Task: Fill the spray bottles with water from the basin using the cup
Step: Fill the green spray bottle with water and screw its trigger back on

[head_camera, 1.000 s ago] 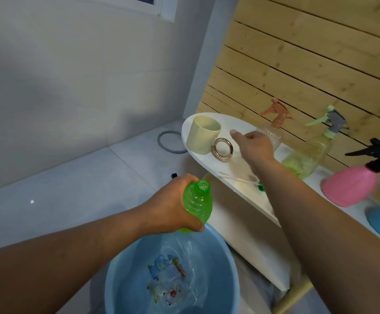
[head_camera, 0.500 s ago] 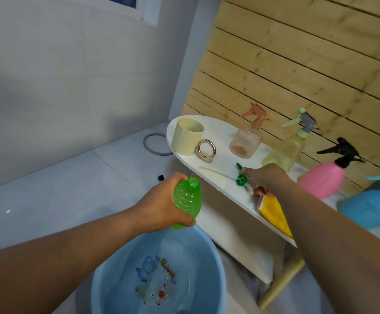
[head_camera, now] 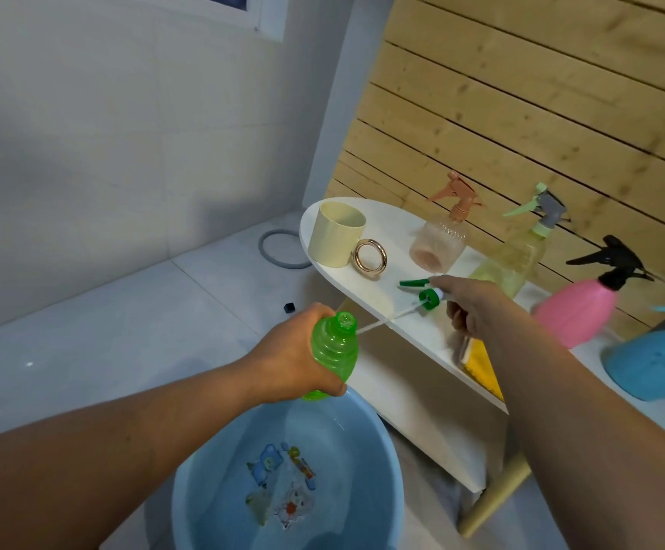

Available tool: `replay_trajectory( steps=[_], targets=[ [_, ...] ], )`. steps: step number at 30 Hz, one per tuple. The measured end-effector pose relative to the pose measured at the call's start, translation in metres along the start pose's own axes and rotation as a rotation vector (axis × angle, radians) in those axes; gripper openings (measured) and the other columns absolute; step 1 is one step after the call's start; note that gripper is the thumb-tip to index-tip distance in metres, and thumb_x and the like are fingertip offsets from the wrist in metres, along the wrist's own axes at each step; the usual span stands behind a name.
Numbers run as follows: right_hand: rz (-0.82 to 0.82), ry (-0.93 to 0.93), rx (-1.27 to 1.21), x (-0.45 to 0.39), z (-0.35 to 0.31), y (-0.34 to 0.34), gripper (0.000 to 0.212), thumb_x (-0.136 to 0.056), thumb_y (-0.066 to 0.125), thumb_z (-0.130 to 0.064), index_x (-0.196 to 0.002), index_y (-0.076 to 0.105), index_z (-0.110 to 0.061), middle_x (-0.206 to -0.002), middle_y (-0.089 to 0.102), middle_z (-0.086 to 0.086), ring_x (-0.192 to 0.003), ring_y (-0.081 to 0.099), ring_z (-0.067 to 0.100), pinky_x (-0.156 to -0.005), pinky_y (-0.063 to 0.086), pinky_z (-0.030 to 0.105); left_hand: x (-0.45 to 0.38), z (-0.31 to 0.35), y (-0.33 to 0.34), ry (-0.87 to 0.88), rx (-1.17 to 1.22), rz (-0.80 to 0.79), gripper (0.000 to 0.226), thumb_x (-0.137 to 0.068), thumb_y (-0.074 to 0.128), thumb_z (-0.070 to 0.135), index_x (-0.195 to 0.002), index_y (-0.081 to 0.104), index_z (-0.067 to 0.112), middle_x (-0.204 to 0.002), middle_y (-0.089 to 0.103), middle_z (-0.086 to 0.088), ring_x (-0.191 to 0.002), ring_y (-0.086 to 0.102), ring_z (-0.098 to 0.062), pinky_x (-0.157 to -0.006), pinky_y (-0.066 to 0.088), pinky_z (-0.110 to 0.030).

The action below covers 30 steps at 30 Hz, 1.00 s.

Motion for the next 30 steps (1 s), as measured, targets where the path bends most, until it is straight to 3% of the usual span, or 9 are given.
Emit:
replay_trajectory(
  steps=[6, 9, 12, 15, 17, 19, 22, 27, 30],
  targets=[
    [-0.002, -0.460, -0.197, 0.084, -0.040, -0.020, 0.036, -0.088, 0.077, -0.037, -0.099, 0.069, -0.004, -0.064, 0.058, 0.004, -0.047, 0.046, 0.010, -0.050, 0.041, 0.025, 0.003, -0.006, -0.002, -0.052, -0.068, -0.017, 0.090, -0.047, 0.095, 0.049, -0.122, 0.044, 0.050, -0.110, 0.061, 0.017, -0.102, 0.063, -0.013, -0.089, 0.058, -0.040],
    [0.021, -0.693, -0.159, 0.127, -0.052, -0.021, 0.035, -0.089, 0.076, -0.038, -0.095, 0.071, -0.003, -0.071, 0.062, 0.007, -0.048, 0.047, 0.008, -0.047, 0.043, 0.020, 0.005, -0.004, -0.002, -0.073, -0.145, -0.015, 0.089, -0.043, 0.087, 0.061, -0.117, 0.038, 0.057, -0.109, 0.061, 0.020, -0.106, 0.062, -0.018, -0.098, 0.053, -0.046],
    [0.037, -0.845, -0.085, 0.150, -0.056, -0.017, 0.030, -0.088, 0.076, -0.041, -0.093, 0.074, -0.012, -0.076, 0.069, 0.010, -0.051, 0.051, 0.008, -0.046, 0.043, 0.020, 0.009, 0.000, -0.002, -0.076, -0.188, -0.007, 0.086, -0.051, 0.091, 0.057, -0.117, 0.036, 0.057, -0.107, 0.059, 0.022, -0.106, 0.060, -0.017, -0.103, 0.048, -0.046],
    [0.031, -0.961, -0.032, 0.160, -0.049, -0.011, 0.024, -0.088, 0.076, -0.039, -0.091, 0.074, -0.015, -0.081, 0.070, 0.019, -0.054, 0.053, 0.016, -0.050, 0.047, 0.033, 0.011, 0.004, -0.002, -0.079, -0.197, 0.001, 0.090, -0.055, 0.093, 0.054, -0.127, 0.039, 0.052, -0.109, 0.058, 0.023, -0.108, 0.060, -0.015, -0.106, 0.047, -0.046],
    [0.008, -1.007, -0.021, 0.159, -0.040, -0.005, 0.018, -0.087, 0.077, -0.036, -0.087, 0.074, -0.018, -0.076, 0.070, 0.016, -0.060, 0.054, 0.033, -0.056, 0.049, 0.043, 0.011, 0.005, -0.002, -0.079, -0.190, 0.003, 0.090, -0.054, 0.093, 0.055, -0.126, 0.039, 0.053, -0.108, 0.058, 0.024, -0.108, 0.060, -0.015, -0.106, 0.047, -0.046],
    [-0.077, -1.011, -0.028, 0.155, -0.028, 0.004, 0.014, -0.086, 0.080, -0.033, -0.083, 0.074, -0.021, -0.069, 0.070, 0.002, -0.057, 0.053, 0.021, -0.054, 0.044, 0.033, 0.011, 0.005, -0.002, -0.076, -0.177, 0.005, 0.088, -0.052, 0.092, 0.056, -0.123, 0.039, 0.055, -0.108, 0.059, 0.024, -0.107, 0.060, -0.015, -0.105, 0.047, -0.045],
    [-0.182, -1.004, 0.050, 0.148, -0.005, 0.019, 0.016, -0.081, 0.084, -0.037, -0.086, 0.077, -0.023, -0.088, 0.071, 0.001, -0.063, 0.054, 0.009, -0.060, 0.038, 0.021, 0.011, 0.007, -0.002, -0.062, -0.161, 0.009, 0.090, -0.049, 0.091, 0.058, -0.124, 0.041, 0.055, -0.109, 0.061, 0.023, -0.107, 0.061, -0.013, -0.105, 0.047, -0.045],
    [-0.445, -0.969, 0.093, 0.146, 0.021, 0.037, 0.012, -0.086, 0.080, -0.030, -0.097, 0.078, -0.024, -0.093, 0.073, -0.004, -0.079, 0.063, 0.010, -0.071, 0.047, 0.023, 0.013, 0.015, -0.003, -0.014, -0.193, -0.004, 0.086, -0.055, 0.091, 0.055, -0.119, 0.034, 0.065, -0.108, 0.058, 0.028, -0.109, 0.059, -0.011, -0.105, 0.047, -0.049],
    [-0.465, -0.958, 0.069, 0.144, 0.026, 0.040, 0.016, -0.088, 0.079, -0.028, -0.104, 0.078, -0.024, -0.095, 0.075, -0.005, -0.083, 0.064, 0.006, -0.075, 0.049, 0.022, 0.014, 0.013, -0.001, -0.027, -0.209, -0.016, 0.089, -0.058, 0.092, 0.053, -0.128, 0.037, 0.059, -0.106, 0.055, 0.030, -0.110, 0.058, -0.011, -0.107, 0.046, -0.047]
  ],
)
Point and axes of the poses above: each hand's wrist, its own x-axis away from the middle knuckle, its own y-axis out of the palm, z = x × y, the point moved 1 cm from there along -x, towards the middle knuckle
